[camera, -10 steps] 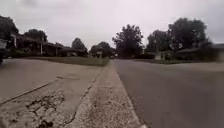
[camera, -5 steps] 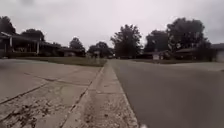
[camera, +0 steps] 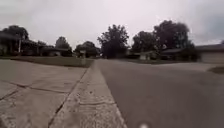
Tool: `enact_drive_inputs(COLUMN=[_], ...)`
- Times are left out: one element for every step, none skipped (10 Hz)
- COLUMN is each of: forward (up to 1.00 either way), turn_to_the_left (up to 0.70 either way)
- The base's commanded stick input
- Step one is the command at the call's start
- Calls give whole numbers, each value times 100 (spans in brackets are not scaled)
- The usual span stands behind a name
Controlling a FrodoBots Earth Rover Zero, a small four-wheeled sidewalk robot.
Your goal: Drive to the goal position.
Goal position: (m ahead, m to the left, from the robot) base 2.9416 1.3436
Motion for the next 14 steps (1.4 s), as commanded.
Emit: enact_drive_inputs(forward=[70,70,70,70,70,70,70,70,70,70,70,70,70,70], turn_to_the_left=[0,0,0,0,0,0,0,0,0,0,0,0,0,0])
